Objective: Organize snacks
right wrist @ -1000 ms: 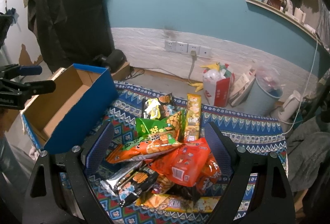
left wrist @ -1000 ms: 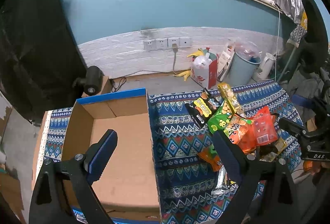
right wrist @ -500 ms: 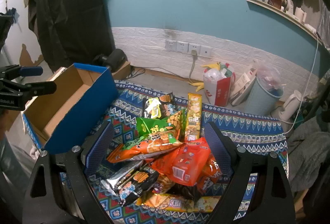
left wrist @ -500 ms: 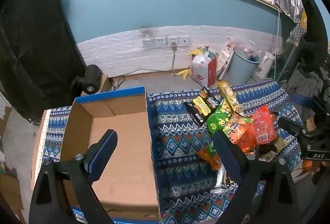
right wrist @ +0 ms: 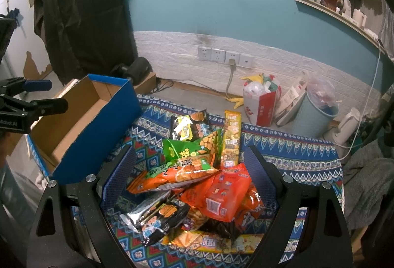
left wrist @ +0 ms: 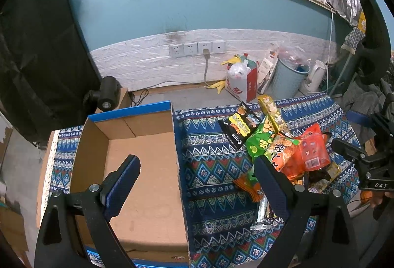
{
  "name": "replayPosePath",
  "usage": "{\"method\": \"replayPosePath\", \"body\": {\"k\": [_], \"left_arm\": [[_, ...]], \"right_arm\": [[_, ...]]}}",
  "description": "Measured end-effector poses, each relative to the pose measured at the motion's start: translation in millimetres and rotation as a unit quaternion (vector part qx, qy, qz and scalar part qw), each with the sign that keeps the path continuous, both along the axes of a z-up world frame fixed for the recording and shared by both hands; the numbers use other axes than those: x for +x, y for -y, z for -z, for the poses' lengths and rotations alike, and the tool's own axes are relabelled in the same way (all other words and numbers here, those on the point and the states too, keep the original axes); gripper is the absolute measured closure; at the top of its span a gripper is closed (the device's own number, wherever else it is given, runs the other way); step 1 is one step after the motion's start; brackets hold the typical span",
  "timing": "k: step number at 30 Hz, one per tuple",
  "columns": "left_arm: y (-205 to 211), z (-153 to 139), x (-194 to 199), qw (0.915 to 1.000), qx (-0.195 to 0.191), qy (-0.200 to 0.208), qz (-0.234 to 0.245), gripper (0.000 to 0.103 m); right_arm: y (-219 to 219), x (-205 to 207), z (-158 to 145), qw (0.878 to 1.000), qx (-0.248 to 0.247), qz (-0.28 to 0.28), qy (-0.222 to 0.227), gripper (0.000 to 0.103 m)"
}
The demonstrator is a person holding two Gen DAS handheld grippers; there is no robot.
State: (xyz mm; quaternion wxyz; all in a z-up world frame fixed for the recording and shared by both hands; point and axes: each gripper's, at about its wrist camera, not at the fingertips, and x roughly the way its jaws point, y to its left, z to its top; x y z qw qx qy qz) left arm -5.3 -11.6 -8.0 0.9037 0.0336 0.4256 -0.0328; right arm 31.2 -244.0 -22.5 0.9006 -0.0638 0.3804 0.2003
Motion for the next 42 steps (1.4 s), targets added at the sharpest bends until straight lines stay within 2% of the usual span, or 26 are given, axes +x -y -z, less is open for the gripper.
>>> {"method": "replayPosePath", "body": {"k": [42], "left_arm": [[7.4,5.0,0.2,0.9998,0.001,-0.01,0.015,0.008]], "right_arm": [[2.9,1.9,4.1,1.0,-0.002,-0.001,-0.007,0.015]]}}
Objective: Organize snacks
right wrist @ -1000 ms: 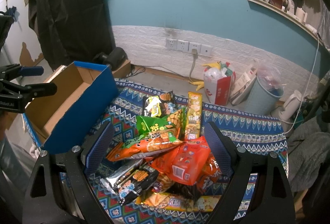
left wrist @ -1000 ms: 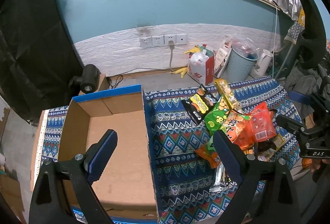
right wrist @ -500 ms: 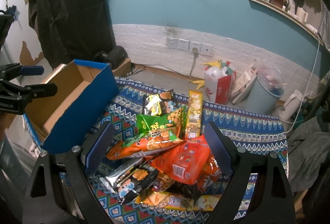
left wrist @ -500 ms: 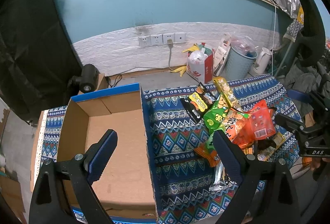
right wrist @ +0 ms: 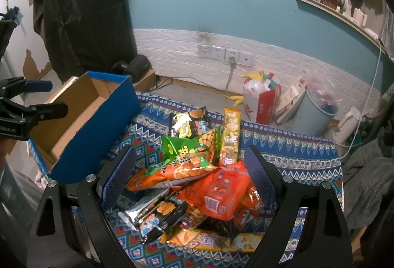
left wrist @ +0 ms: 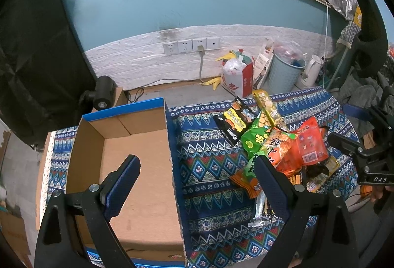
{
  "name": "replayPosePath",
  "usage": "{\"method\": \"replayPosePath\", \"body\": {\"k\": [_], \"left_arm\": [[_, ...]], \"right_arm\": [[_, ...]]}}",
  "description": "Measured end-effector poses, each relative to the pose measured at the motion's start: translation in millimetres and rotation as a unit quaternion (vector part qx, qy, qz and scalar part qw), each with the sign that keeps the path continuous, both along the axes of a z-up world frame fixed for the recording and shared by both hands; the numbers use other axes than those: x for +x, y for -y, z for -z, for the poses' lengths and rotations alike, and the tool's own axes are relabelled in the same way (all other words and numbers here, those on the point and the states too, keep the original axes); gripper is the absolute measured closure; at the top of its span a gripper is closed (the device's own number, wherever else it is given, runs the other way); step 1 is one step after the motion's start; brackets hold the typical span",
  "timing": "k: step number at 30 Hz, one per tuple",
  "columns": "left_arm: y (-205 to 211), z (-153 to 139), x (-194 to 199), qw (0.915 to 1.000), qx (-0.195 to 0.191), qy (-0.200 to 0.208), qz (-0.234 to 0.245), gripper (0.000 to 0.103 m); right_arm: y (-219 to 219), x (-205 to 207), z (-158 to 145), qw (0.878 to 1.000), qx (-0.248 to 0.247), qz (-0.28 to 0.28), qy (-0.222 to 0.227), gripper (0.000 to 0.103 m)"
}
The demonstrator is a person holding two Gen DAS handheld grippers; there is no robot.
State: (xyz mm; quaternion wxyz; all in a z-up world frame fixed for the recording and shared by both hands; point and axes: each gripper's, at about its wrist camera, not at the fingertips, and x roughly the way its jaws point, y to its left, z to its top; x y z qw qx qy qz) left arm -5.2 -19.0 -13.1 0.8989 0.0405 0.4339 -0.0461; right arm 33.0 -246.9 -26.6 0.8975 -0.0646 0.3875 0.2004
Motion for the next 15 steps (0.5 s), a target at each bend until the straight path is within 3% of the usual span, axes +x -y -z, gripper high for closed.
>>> {"method": "replayPosePath", "body": {"k": [15], "left_arm": [[8.5,3.8,3.1,0.9999,0.004,-0.006,0.012,0.008]], "right_arm": [[6.5,-0.6,2.5,1.0,-0.006,0.005,0.001,0.015]]}}
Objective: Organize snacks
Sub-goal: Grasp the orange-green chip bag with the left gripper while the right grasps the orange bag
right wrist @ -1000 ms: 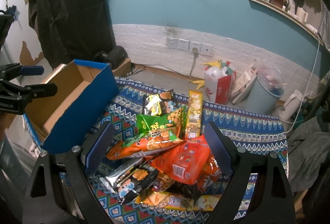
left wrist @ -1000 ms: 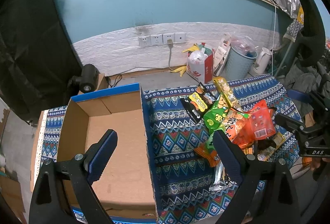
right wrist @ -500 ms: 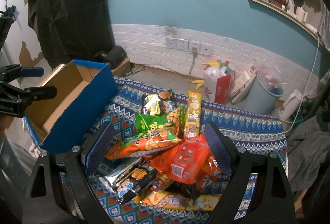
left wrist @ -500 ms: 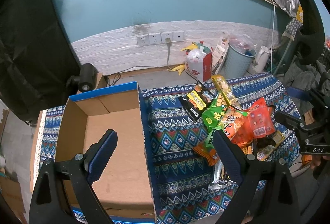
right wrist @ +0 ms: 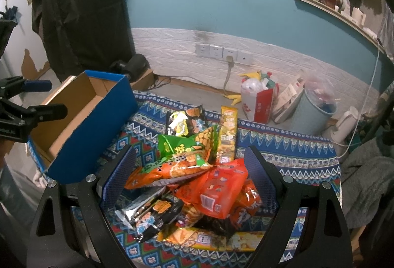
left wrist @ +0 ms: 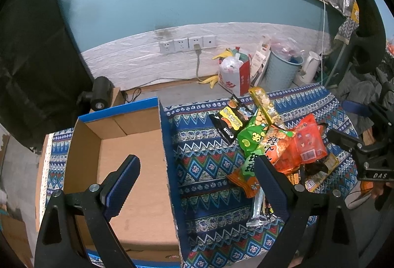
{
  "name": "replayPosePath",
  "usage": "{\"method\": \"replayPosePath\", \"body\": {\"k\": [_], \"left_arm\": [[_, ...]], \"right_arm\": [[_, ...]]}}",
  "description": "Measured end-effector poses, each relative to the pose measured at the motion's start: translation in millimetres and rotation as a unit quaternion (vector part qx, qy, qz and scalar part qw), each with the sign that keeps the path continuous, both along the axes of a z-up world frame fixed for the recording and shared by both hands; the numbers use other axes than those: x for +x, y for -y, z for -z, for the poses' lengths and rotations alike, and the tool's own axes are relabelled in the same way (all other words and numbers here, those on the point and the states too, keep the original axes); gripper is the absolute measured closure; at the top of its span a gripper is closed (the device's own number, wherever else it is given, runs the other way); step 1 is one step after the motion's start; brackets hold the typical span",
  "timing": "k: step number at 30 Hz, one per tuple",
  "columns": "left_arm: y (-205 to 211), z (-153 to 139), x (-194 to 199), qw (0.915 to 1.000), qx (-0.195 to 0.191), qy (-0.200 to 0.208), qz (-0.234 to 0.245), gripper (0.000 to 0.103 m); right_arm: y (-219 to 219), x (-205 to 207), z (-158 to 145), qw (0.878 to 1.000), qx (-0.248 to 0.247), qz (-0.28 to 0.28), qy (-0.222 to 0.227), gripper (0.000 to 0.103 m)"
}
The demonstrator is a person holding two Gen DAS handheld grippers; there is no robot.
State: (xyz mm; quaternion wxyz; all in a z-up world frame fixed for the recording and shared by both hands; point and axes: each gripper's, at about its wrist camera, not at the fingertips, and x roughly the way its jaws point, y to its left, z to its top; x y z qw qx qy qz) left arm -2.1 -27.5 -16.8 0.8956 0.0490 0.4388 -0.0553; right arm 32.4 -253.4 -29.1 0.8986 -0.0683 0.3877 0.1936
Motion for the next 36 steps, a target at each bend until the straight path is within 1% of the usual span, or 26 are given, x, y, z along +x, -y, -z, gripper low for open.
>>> {"method": "replayPosePath", "body": {"k": [3,10,15,22,25,28,31,36], "left_arm": [[5.1,8.0,1.8,0.9999,0.005,-0.009,0.004,0.008],[26.9,30.5,10.4,0.9988,0.013,-0.036,0.029,0.008],[37.6,44.2,17.5,0.9978,0.006,-0.054,0.038,0.008],[55.3,60.5,30.0,0.996,0.002,-0.069,0.056,0.008],[67.2,69.2,34.2,0.9944,0.002,-0.078,0.07,0.008],[77.6,76.0,37.0,0.9932,0.006,-0.083,0.082,0.008],[87.6,84.4,42.3,0.9915,0.009,-0.09,0.093,0.008],[101.5,101.7,51.1,0.9885,0.015,-0.099,0.113,0.008]], "right_arm": [[6.5,3.3,3.2,1.0,-0.003,0.012,-0.004,0.015],[32.4,13.0,13.1,0.998,-0.004,0.052,-0.025,0.015],[49.2,20.5,27.3,0.995,-0.013,0.082,-0.048,0.015],[80.9,34.3,52.3,0.986,-0.026,0.137,-0.089,0.015],[94.4,39.0,57.0,0.981,-0.032,0.161,-0.1,0.015],[108.5,42.9,64.0,0.975,-0.024,0.182,-0.122,0.015],[117.1,45.6,76.0,0.97,-0.018,0.194,-0.146,0.015],[122.4,50.4,100.1,0.964,-0.028,0.198,-0.177,0.015]]}}
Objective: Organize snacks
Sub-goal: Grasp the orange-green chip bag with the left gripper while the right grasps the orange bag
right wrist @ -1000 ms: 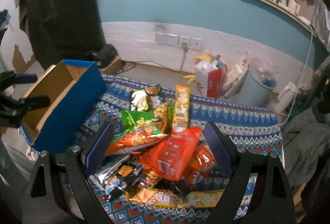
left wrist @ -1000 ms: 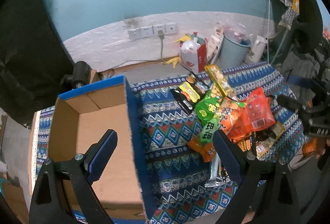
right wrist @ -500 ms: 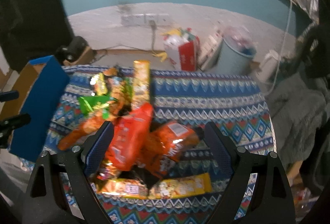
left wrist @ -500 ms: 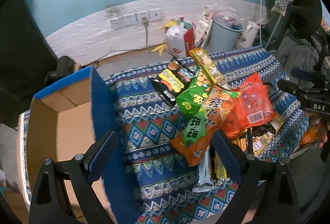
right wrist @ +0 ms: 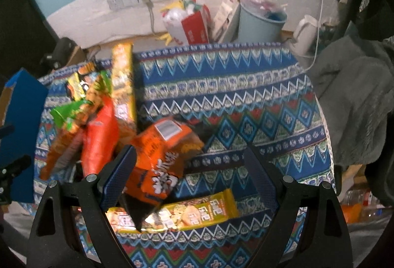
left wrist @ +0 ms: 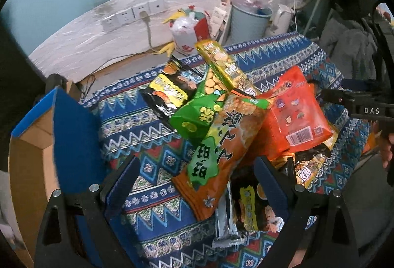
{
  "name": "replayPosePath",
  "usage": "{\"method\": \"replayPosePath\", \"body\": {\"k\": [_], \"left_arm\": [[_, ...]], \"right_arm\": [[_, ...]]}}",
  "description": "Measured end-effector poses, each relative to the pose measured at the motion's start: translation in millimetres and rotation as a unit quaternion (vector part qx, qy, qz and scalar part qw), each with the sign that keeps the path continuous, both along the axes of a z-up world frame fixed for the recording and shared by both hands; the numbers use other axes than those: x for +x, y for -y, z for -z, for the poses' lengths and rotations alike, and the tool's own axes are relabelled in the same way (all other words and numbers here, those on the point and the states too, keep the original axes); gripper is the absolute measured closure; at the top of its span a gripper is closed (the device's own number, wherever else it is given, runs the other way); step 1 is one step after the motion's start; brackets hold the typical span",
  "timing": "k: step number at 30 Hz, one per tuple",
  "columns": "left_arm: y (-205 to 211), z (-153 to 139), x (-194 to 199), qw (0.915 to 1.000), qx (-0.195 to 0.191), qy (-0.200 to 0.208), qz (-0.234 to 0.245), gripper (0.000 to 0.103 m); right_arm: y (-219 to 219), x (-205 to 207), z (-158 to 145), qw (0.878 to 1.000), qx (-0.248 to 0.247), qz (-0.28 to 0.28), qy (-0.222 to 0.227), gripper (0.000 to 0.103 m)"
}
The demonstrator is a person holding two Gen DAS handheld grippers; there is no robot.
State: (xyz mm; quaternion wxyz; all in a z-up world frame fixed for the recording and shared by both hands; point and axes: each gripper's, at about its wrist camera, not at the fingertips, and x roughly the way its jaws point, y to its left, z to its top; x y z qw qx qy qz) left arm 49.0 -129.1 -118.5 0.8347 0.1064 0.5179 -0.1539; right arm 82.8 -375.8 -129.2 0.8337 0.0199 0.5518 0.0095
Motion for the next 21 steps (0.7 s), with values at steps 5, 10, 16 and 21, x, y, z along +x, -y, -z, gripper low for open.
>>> {"method": "replayPosePath", "body": {"k": [5,10,16,21], "left_arm": [[12.3,17.4,12.2,0.9997,0.003,-0.019,0.014,0.008],[26.4,37.4,22.4,0.9989,0.016,-0.03,0.033,0.008],[23.4,57.0,33.1,0.9977,-0.003,-0.063,0.024,0.008],[15.8,74.3,42.2,0.9929,-0.049,-0.108,0.014,0.035]], "right_arm": [[0.3,5.8,22.8,1.0,-0.002,-0.004,-0.03,0.015],[-5.8,11.9,39.8,0.999,0.023,-0.012,-0.045,0.015],[-7.2,21.4,52.1,0.996,0.075,-0.002,-0.058,0.015],[-2.5,28.8,58.2,0.992,0.107,0.017,-0.065,0.015]]}}
